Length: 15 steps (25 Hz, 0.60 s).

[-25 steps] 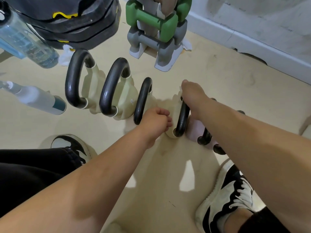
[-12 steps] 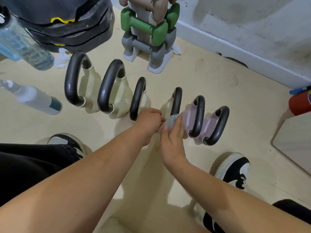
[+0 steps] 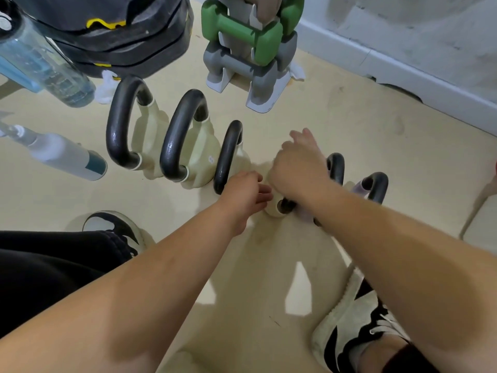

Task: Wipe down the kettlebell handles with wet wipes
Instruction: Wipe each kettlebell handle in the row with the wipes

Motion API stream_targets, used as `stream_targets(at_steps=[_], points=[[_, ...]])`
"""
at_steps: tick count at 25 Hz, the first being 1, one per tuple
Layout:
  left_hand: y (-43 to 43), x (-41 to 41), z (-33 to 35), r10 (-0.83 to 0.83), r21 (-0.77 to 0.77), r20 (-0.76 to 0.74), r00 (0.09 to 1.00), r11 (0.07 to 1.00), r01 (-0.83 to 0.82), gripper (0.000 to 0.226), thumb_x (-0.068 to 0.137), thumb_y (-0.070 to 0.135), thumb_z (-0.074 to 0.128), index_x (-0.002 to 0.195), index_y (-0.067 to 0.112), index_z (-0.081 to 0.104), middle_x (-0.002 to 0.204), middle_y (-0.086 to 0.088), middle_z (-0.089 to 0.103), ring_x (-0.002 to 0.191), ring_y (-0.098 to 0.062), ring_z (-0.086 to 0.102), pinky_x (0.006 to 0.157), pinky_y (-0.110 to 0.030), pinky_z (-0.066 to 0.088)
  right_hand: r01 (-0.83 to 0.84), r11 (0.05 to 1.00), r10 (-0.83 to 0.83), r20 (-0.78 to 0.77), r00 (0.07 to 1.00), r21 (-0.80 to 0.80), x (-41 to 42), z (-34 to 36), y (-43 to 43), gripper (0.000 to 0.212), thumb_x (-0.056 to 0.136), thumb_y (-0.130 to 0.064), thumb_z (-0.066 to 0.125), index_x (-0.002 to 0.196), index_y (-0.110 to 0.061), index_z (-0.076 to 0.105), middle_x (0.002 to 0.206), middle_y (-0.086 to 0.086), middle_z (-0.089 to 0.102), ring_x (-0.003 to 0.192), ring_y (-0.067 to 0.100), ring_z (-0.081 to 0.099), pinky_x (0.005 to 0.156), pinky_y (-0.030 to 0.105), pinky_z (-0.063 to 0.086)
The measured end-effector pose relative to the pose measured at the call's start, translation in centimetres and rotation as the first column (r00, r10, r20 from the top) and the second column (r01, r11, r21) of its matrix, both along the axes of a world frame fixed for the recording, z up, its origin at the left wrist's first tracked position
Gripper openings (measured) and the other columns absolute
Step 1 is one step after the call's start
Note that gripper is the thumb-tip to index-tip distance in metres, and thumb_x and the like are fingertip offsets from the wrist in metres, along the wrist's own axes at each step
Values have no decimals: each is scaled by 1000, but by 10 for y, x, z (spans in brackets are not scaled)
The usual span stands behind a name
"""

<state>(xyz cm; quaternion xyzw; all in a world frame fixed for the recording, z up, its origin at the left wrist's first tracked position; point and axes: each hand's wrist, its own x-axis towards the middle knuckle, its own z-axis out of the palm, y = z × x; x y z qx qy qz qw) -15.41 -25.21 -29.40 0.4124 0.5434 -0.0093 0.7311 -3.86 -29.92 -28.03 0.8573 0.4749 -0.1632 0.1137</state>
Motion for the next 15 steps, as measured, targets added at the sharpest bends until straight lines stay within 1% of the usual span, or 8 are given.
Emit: stream_targets(at_steps=[1, 3, 4, 5, 7, 8, 11, 15], points=[[1, 1, 1, 6, -2, -4, 1000, 1000, -6, 27, 103, 18, 40, 122, 7, 55, 115, -18, 70, 102, -27, 71, 96, -41, 57, 77, 996, -78, -35, 996, -46, 12, 7, 7, 50, 88, -29, 25, 102, -13, 69, 112, 11, 62, 116, 31, 48, 105, 44, 35], [4, 2, 1, 8, -6, -10, 1000, 1000, -8, 21, 104, 18, 41, 121, 11, 51, 116, -17, 68, 106, -27, 70, 99, -42, 56, 220, 973, -228, -155, 961, -65, 26, 17, 12, 25, 95, -26, 38, 94, -12, 58, 106, 12, 58, 96, 29, 50, 83, 43, 44], [5, 2, 1, 10, -7, -5, 1000, 1000, -10, 20, 104, 18, 41, 121, 11, 51, 116, -17, 68, 107, -27, 70, 99, -42, 55, 210, 976, -216, -153, 964, -58, 26, 18, 12, 22, 97, -26, 39, 94, -13, 57, 108, 12, 58, 98, 31, 50, 84, 43, 44], [5, 1, 0, 12, -4, -2, 1000, 1000, -12, 21, 104, 18, 41, 121, 11, 51, 116, -17, 68, 106, -27, 70, 99, -42, 55, 122, 990, -129, -105, 986, -66, 23, 16, 10, 33, 98, -28, 31, 96, -13, 60, 111, 12, 60, 108, 32, 50, 92, 42, 43], [5, 0, -1, 11, 2, 3, 1000, 1000, -11, 25, 103, 18, 41, 123, 9, 53, 115, -17, 70, 103, -26, 71, 97, -41, 56, -46, 999, 45, -5, 999, -11, 7, 6, -3, 71, 92, -35, 6, 102, -5, 70, 117, 17, 63, 129, 37, 41, 114, 44, 29], [5, -1, -1, 7, 2, 9, 1000, 1000, -7, 28, 103, 17, 41, 124, 8, 55, 113, -16, 71, 98, -26, 72, 94, -39, 58, -97, 995, 97, 20, 995, 36, -3, 3, -13, 79, 92, -38, 4, 105, 0, 72, 118, 20, 64, 135, 38, 38, 120, 47, 20], [2, -2, 3, 13, -5, 11, 1000, 1000, -13, 27, 103, 16, 41, 124, 7, 56, 111, -15, 71, 91, -25, 72, 83, -35, 60, -246, 969, 246, 28, 969, 14, -45, -2, -55, 73, 101, -45, 19, 118, 5, 69, 116, 25, 67, 134, 40, 44, 124, 53, 11], [-1, -2, 5, 7, -20, -16, 1000, 1000, -7, 19, 105, 17, 40, 117, 10, 54, 113, -17, 69, 104, -27, 70, 96, -39, 57, -447, 894, 447, 104, 888, -32, -65, -28, -104, 76, 105, -50, 20, 145, 12, 39, 151, 29, 43, 151, 40, 22, 125, 51, 5]])
